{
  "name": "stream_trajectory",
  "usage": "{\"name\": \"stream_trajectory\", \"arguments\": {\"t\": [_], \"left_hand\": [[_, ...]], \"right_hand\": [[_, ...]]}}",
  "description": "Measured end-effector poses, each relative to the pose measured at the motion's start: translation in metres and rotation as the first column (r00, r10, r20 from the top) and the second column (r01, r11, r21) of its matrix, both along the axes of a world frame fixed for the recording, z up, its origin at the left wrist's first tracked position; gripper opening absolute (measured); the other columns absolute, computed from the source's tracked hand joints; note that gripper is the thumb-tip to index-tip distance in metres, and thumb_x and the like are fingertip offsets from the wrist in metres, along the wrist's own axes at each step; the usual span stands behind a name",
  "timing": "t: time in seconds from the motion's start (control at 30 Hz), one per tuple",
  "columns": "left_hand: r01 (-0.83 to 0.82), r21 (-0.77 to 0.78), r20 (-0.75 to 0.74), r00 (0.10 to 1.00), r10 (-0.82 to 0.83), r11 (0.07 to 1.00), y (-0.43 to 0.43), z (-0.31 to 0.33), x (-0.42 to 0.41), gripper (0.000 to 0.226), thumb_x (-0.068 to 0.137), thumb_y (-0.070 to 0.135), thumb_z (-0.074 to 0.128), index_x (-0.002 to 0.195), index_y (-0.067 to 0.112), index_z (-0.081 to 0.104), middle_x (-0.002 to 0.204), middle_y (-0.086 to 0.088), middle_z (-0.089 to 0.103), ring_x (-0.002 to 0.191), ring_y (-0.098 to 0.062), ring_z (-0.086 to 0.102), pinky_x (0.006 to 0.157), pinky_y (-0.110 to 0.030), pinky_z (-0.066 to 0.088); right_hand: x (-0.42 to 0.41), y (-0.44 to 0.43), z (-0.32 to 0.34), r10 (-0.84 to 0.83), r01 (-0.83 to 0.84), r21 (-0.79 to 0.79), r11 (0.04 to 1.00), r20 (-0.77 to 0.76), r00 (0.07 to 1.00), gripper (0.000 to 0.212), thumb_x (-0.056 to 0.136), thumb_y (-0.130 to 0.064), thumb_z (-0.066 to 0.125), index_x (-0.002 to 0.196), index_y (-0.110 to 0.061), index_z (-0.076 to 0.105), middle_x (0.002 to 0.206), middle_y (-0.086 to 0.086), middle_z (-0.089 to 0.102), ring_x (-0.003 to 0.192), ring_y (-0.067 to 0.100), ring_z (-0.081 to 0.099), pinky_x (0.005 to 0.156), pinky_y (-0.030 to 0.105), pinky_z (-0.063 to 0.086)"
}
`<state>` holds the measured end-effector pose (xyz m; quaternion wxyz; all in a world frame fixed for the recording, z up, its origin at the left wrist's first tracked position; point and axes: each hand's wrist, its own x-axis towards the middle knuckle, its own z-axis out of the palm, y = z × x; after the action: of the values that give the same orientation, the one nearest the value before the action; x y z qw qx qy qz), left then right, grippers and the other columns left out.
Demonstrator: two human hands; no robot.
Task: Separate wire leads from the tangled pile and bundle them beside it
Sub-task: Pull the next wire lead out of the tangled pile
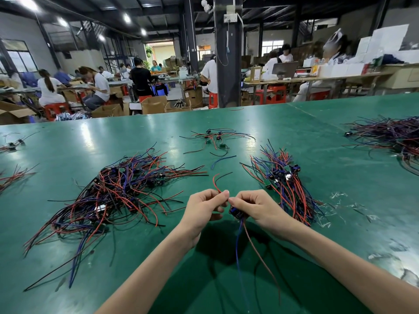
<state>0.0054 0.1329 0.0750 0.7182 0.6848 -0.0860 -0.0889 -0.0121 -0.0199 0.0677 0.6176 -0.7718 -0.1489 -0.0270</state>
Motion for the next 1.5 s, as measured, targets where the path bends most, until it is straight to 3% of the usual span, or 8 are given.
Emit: {"name": "stream_trajectory", "arguments": {"t": [0.2, 0.43, 0.6, 0.73, 0.83, 1.0, 1.17, 1.5], "left_hand": [[0.024, 0.007, 0.007, 1.0, -0.024, 1.0, -0.0018, -0.0015, -0.0002, 0.024, 0.09, 0.019, 0.062, 0.066, 0.012, 0.061, 0.057, 0.006, 0.057, 0.051, -0.002, 0.048, 0.054, -0.015, 0.043], [0.039, -0.055, -0.039, 0.998, -0.041, 0.998, 0.0007, 0.0004, 0.0015, 0.026, 0.088, 0.019, 0.063, 0.063, 0.013, 0.06, 0.058, 0.001, 0.052, 0.05, -0.003, 0.048, 0.054, -0.016, 0.044], [0.034, -0.011, -0.058, 0.998, -0.035, 0.999, 0.0005, 0.0006, 0.0016, 0.026, 0.084, 0.02, 0.068, 0.06, 0.015, 0.061, 0.051, 0.005, 0.05, 0.046, -0.004, 0.044, 0.053, -0.015, 0.041], [0.032, 0.004, -0.061, 0.998, -0.032, 0.999, 0.0023, 0.0017, 0.0008, 0.03, 0.081, 0.02, 0.07, 0.053, 0.018, 0.064, 0.051, 0.005, 0.051, 0.046, -0.005, 0.043, 0.052, -0.015, 0.041], [0.049, 0.002, -0.059, 0.997, -0.049, 0.999, 0.0022, 0.0013, -0.0002, 0.023, 0.082, 0.019, 0.07, 0.06, 0.016, 0.067, 0.05, 0.007, 0.052, 0.048, -0.004, 0.043, 0.052, -0.013, 0.041], [0.053, 0.012, -0.051, 0.997, -0.052, 0.999, -0.0002, -0.0031, -0.0001, 0.017, 0.082, 0.016, 0.07, 0.065, 0.012, 0.069, 0.05, 0.005, 0.051, 0.048, -0.005, 0.041, 0.051, -0.013, 0.039], [0.005, 0.033, 0.009, 1.0, -0.006, 0.999, -0.0019, -0.0063, 0.0009, 0.018, 0.078, 0.012, 0.074, 0.061, 0.011, 0.069, 0.055, 0.0, 0.052, 0.05, -0.006, 0.04, 0.049, -0.013, 0.038], [-0.098, -0.077, 0.102, 0.989, 0.106, 0.992, -0.0036, -0.0063, 0.0014, 0.015, 0.07, 0.008, 0.08, 0.063, 0.009, 0.067, 0.054, 0.005, 0.063, 0.048, -0.001, 0.051, 0.048, -0.013, 0.04]], "right_hand": [[-0.002, 0.001, 0.0002, -0.02, 0.024, -0.112, 0.993, 0.037, 0.999, 0.031, 0.094, -0.012, 0.058, 0.064, -0.006, 0.055, 0.06, 0.009, 0.046, 0.059, 0.017, 0.037, 0.058, 0.033, 0.03], [-0.0044, 0.0008, 0.0019, -0.009, 0.011, -0.078, 0.997, 0.033, 0.999, 0.038, 0.094, -0.018, 0.057, 0.058, -0.01, 0.055, 0.051, -0.008, 0.047, 0.05, 0.006, 0.039, 0.052, 0.018, 0.032], [-0.0051, 0.001, 0.0002, 0.006, -0.002, -0.116, 0.993, 0.036, 0.999, 0.041, 0.094, -0.022, 0.057, 0.068, 0.009, 0.061, 0.059, 0.009, 0.053, 0.056, 0.013, 0.044, 0.056, 0.029, 0.036], [-0.005, 0.001, -0.0004, 0.014, -0.013, -0.112, 0.994, 0.002, 1.0, 0.038, 0.095, -0.02, 0.056, 0.071, 0.008, 0.064, 0.063, 0.022, 0.059, 0.056, 0.019, 0.049, 0.058, 0.033, 0.039], [-0.0062, 0.0019, 0.0003, 0.007, -0.006, -0.141, 0.99, 0.006, 1.0, 0.036, 0.095, -0.014, 0.056, 0.06, -0.007, 0.06, 0.056, 0.009, 0.055, 0.052, 0.016, 0.047, 0.052, 0.027, 0.038], [-0.0059, 0.0005, -0.0002, 0.0, 0.0, -0.18, 0.984, 0.005, 1.0, 0.036, 0.093, -0.011, 0.057, 0.058, -0.003, 0.058, 0.054, 0.014, 0.056, 0.051, 0.018, 0.048, 0.051, 0.031, 0.037], [-0.0042, 0.0006, -0.0031, -0.036, 0.033, -0.211, 0.977, -0.01, 0.999, 0.047, 0.09, -0.01, 0.059, 0.045, -0.02, 0.052, 0.04, -0.006, 0.049, 0.038, 0.008, 0.037, 0.04, 0.02, 0.029], [-0.003, 0.0018, 0.0029, 0.036, -0.033, 0.018, 0.999, -0.199, 0.979, 0.028, 0.092, -0.013, 0.058, 0.069, 0.005, 0.056, 0.05, 0.008, 0.048, 0.032, 0.007, 0.039, 0.035, 0.017, 0.032]]}}
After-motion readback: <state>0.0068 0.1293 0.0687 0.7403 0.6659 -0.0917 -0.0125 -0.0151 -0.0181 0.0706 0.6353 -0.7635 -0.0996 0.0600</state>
